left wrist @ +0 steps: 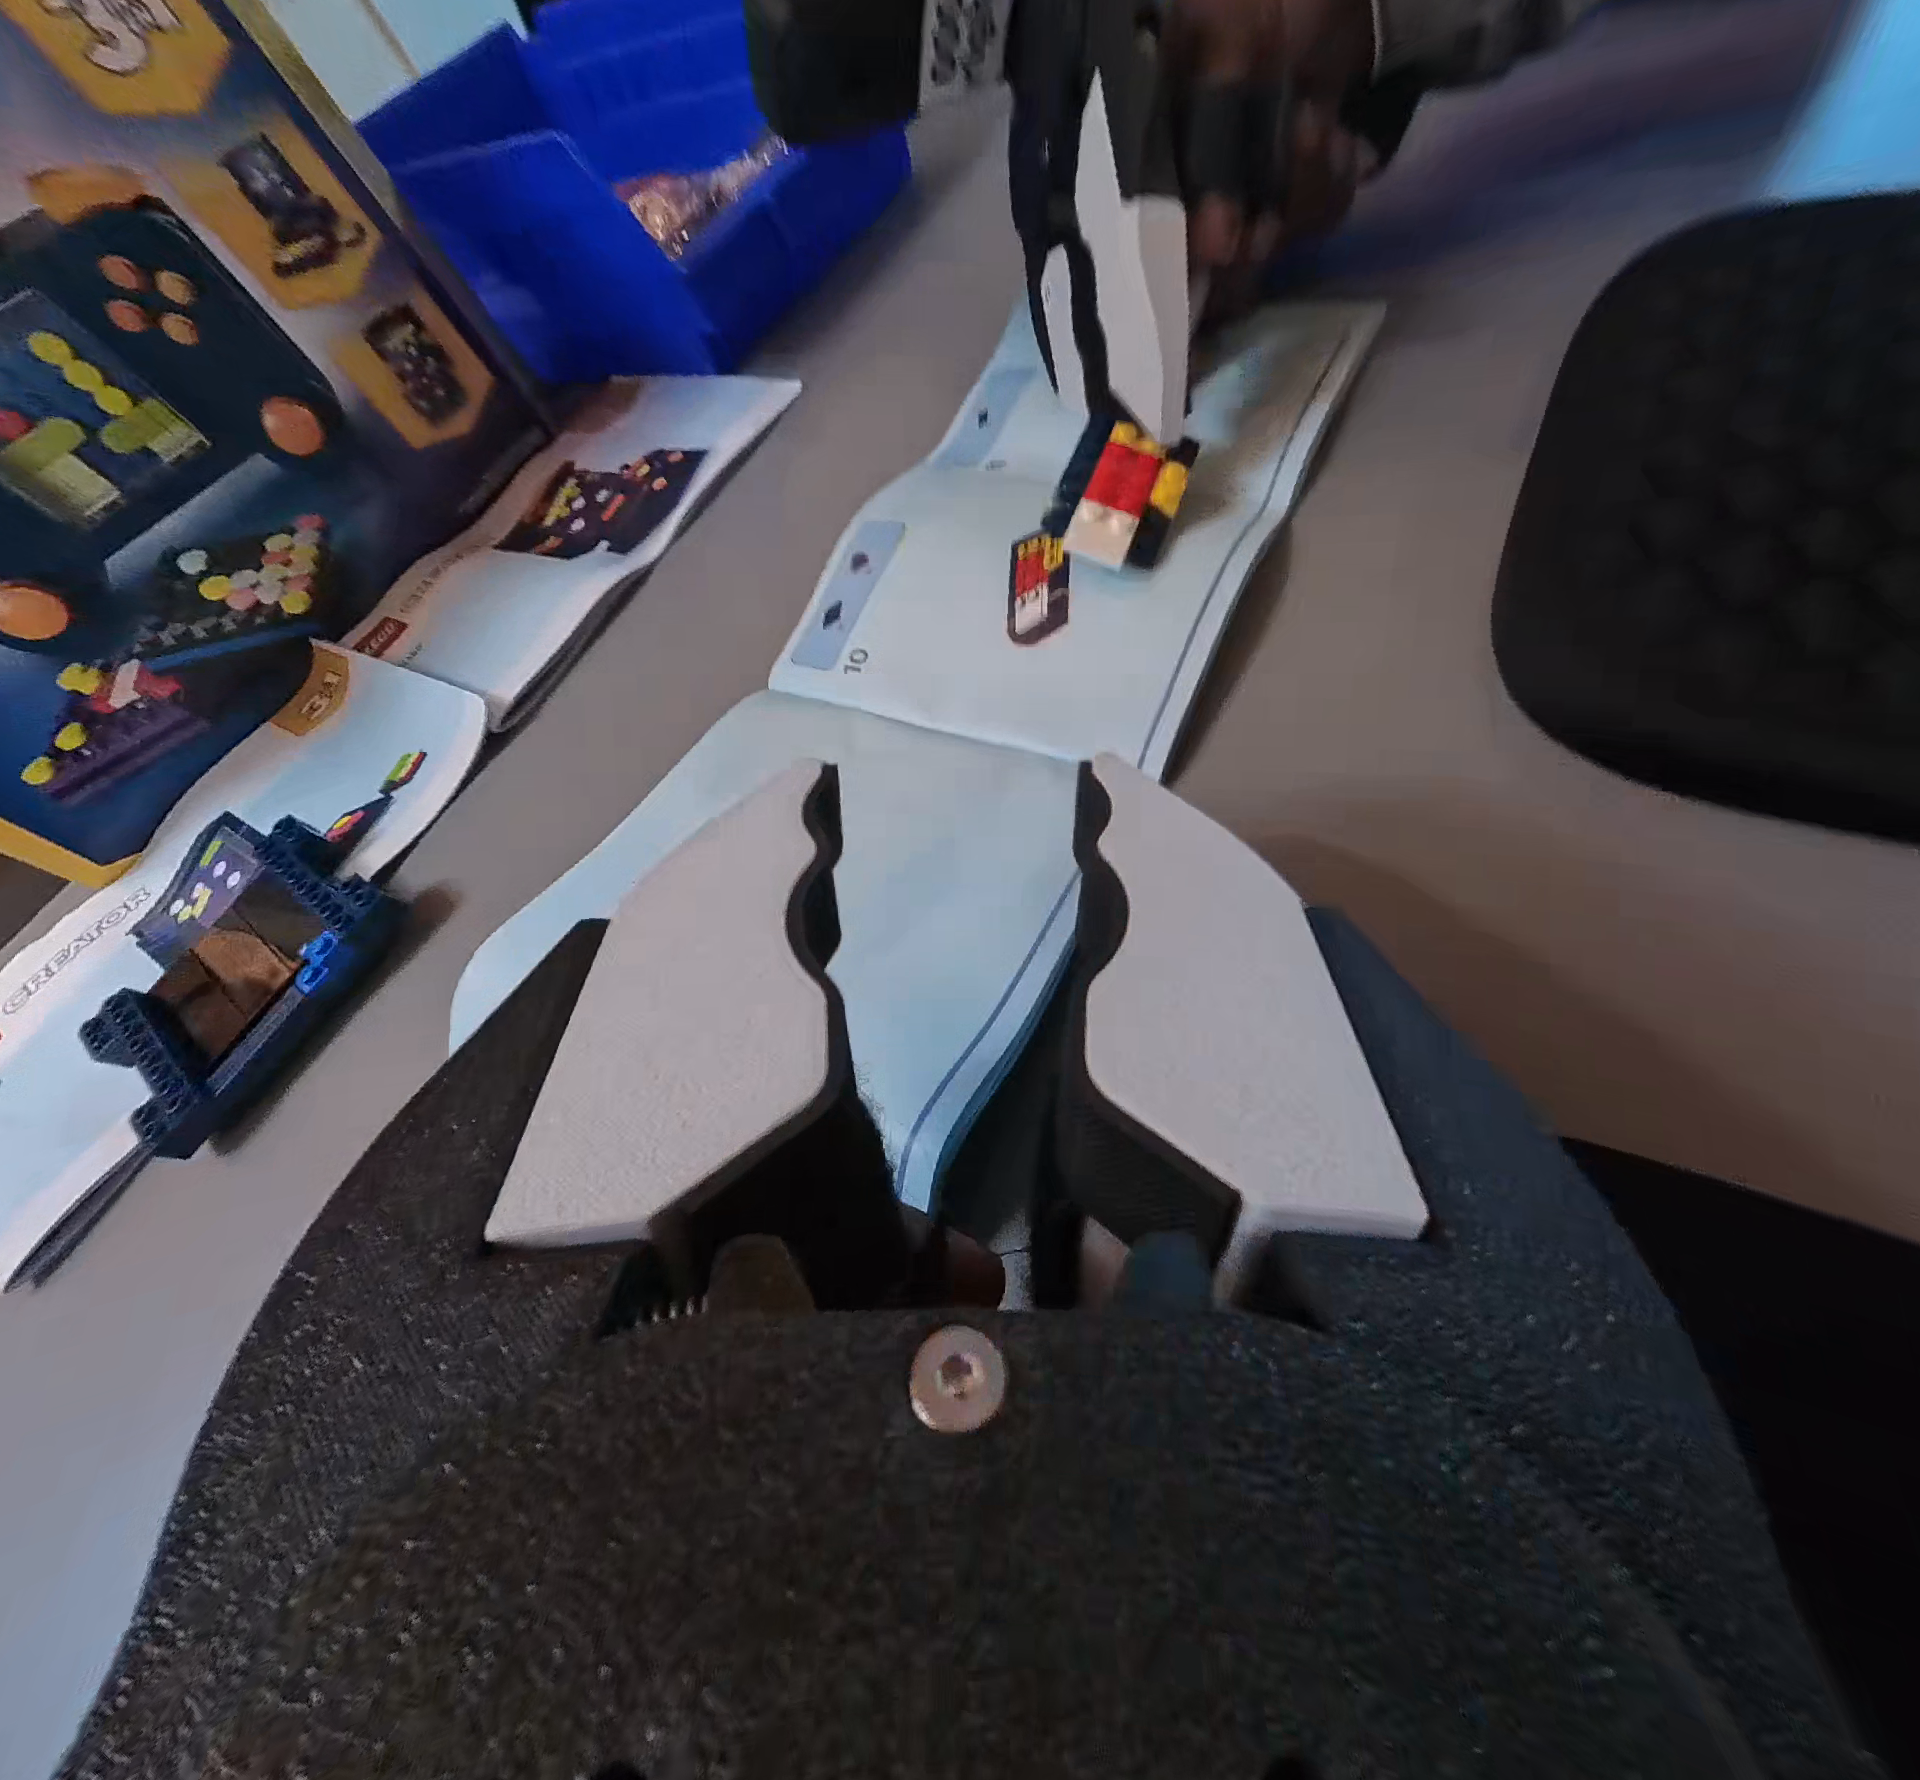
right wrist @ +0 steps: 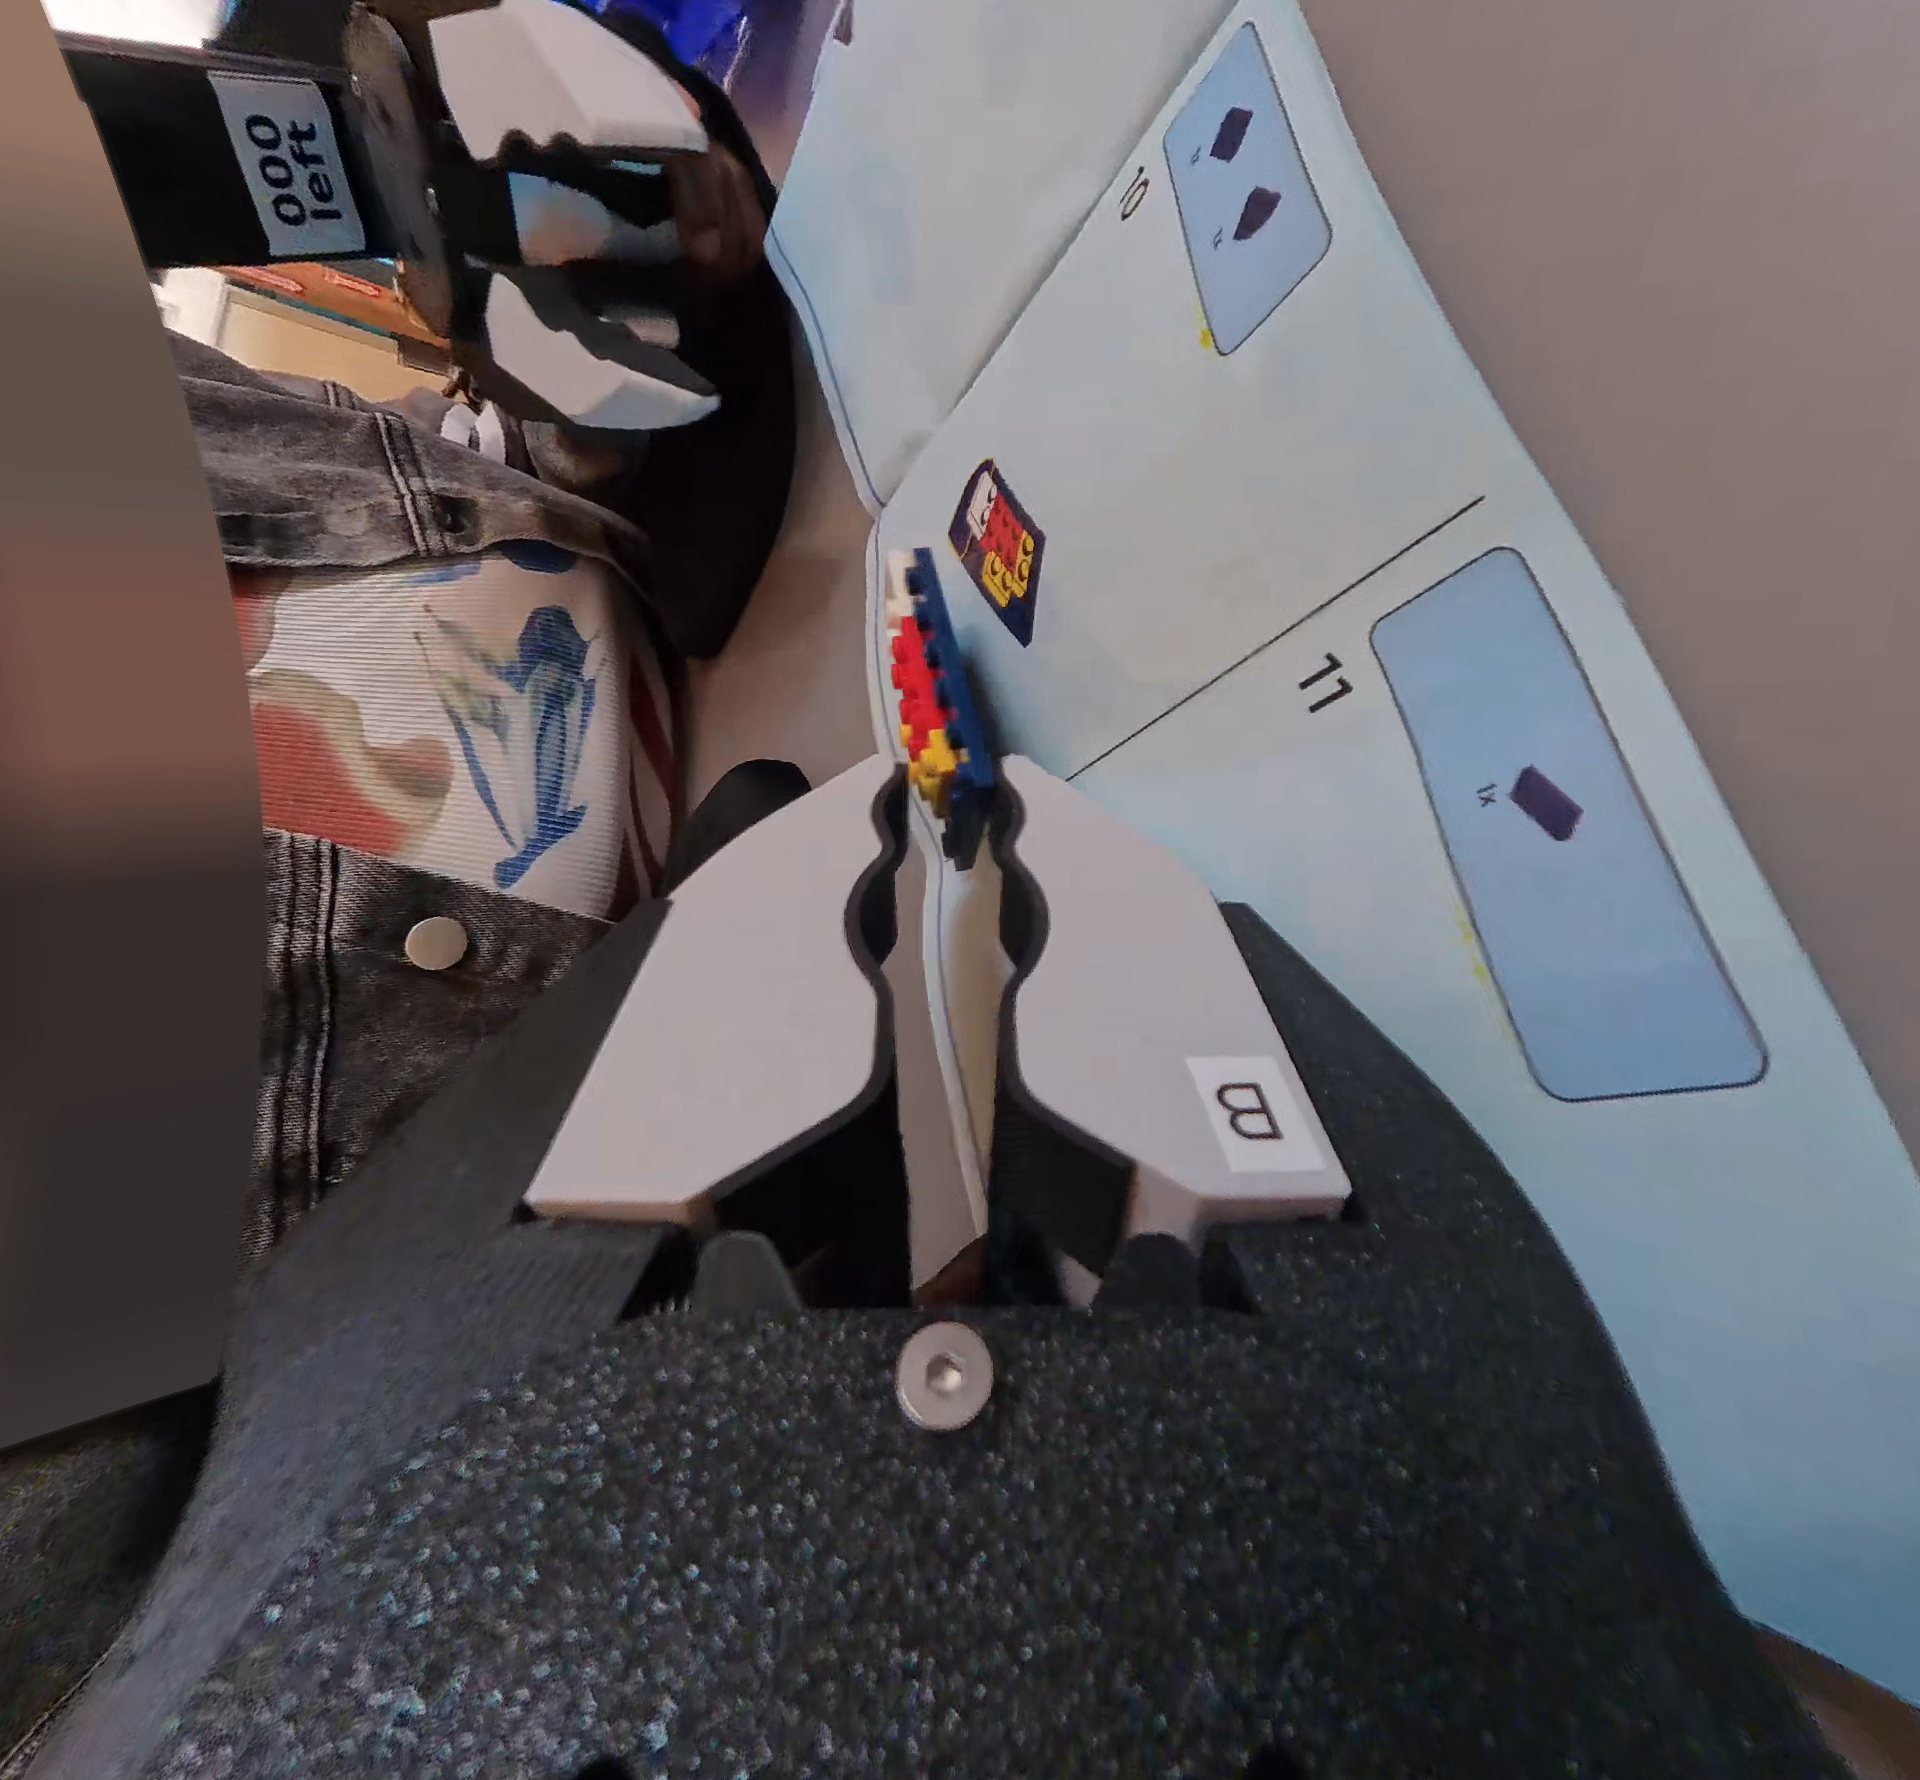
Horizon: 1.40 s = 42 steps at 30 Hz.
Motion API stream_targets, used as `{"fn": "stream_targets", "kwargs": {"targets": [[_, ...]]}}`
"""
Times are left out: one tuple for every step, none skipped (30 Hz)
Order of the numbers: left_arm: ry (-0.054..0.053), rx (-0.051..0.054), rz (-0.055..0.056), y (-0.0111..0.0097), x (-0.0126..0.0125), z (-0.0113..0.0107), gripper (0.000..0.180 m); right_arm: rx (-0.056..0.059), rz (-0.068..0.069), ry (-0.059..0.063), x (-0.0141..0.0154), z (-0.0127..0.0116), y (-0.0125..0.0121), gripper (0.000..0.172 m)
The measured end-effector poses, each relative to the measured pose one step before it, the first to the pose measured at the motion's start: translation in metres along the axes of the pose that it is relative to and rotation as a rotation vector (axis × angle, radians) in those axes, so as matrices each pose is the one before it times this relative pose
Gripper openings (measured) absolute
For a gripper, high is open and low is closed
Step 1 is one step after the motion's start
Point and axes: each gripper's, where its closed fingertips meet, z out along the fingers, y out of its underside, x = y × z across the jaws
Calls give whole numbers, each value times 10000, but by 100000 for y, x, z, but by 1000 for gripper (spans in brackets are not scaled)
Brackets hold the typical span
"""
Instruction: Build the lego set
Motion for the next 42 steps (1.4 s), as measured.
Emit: {"fn": "stream_targets", "kwargs": {"targets": [[38,-185,136,270,143,159,43,71,-172,43,-197,-20,-145,21],[69,-88,97,132,180,121,43,215,-277,207,-35,-118,-340,26],[63,-27,54,27,147,86,42,298,-360,369,131,-211,-467,29],[45,-7,11,29,85,47,42,307,-409,516,305,-293,-498,30],[6,-15,-20,34,-9,30,42,335,-481,614,373,-328,-568,35],[-37,-2,-39,5,-84,-8,42,451,-582,579,214,-344,-754,39],[-41,26,-47,-30,-99,-26,41,672,-665,483,-70,-357,-1096,44],[-47,38,-44,-51,-108,-53,41,946,-727,423,-282,-357,-1534,49],[-80,43,-35,-71,-157,-97,41,1182,-802,443,-412,-365,-1925,55],[-141,63,-18,-134,-225,-147,41,1383,-930,510,-518,-394,-2231,53],[-183,130,18,-257,-287,-217,42,1523,-1013,518,-711,-367,-2407,48],[-190,181,35,-357,-308,-276,42,1472,-921,507,-756,-242,-2325,46],[-244,210,-8,-453,-433,-364,42,1214,-712,531,-619,-70,-1923,45],[-268,230,-74,-593,-520,-457,43,839,-492,447,-554,118,-1302,46],[-220,195,-137,-675,-529,-610,43,432,-309,241,-650,240,-632,50],[-231,151,-238,-681,-590,-776,44,107,-163,65,-720,303,-21,56],[-209,144,-280,-603,-599,-940,45,-34,-51,-12,-681,310,372,62],[-187,98,-269,-392,-635,-1090,46,-22,2,-54,-596,267,597,66],[-235,-50,-253,-48,-783,-1217,47,6,-5,-56,-453,183,736,69],[-427,-247,-256,396,-1172,-1369,49,-54,-45,-1,-215,85,776,69],[-595,-342,-247,700,-1553,-1478,50,-233,-127,-11,-76,37,741,69],[-623,-406,-270,983,-1747,-1498,51,-380,-255,-63,-53,3,636,69],[-459,-545,-343,1329,-1604,-1354,52,-338,-363,-4,43,-15,475,69],[-263,-705,-455,1645,-1300,-1083,53,-178,-333,82,131,-28,314,69],[211,-210,-256,769,-489,-810,41,-20,-135,35,14,-2,149,68],[22,-308,-363,520,-661,-467,44,63,72,-88,-158,43,12,67],[-277,-501,-325,701,-941,-210,52,44,121,-118,-203,55,-28,67],[14,-366,-111,499,-255,-125,54,-17,9,-44,-100,40,34,67],[330,-96,199,83,509,-273,57,-71,-131,18,-11,-15,117,67],[35,140,399,-404,252,-630,57,-108,-176,27,5,-18,191,67],[-434,311,354,-758,-511,-984,57,-111,-122,13,-1,-10,224,67],[-475,341,134,-777,-873,-1118,56,-93,-35,-12,-5,28,202,67],[-132,157,-68,-455,-628,-991,56,-72,30,-58,-55,56,187,67],[110,-193,-166,168,-374,-792,56,-57,49,-68,-50,60,152,67],[137,-596,-81,848,-325,-688,60,-43,25,-26,2,51,97,67],[-92,-684,31,1094,-604,-788,64,-18,-16,-4,4,9,25,67],[-253,-637,120,1119,-811,-948,65,0,-34,-16,-35,-20,1,67],[-131,-497,48,986,-600,-968,66,-9,-26,-24,-49,-25,2,67],[108,-294,-89,696,-194,-764,66,-16,-19,-25,-53,-20,12,67],[-27,-231,-146,513,-269,-567,67,-2,-20,-19,-40,-9,-24,67],[-332,-239,-26,453,-576,-423,68,9,-17,-22,-45,8,-28,67],[-391,-162,93,302,-550,-277,68,-9,2,-28,-41,16,13,66]]}}
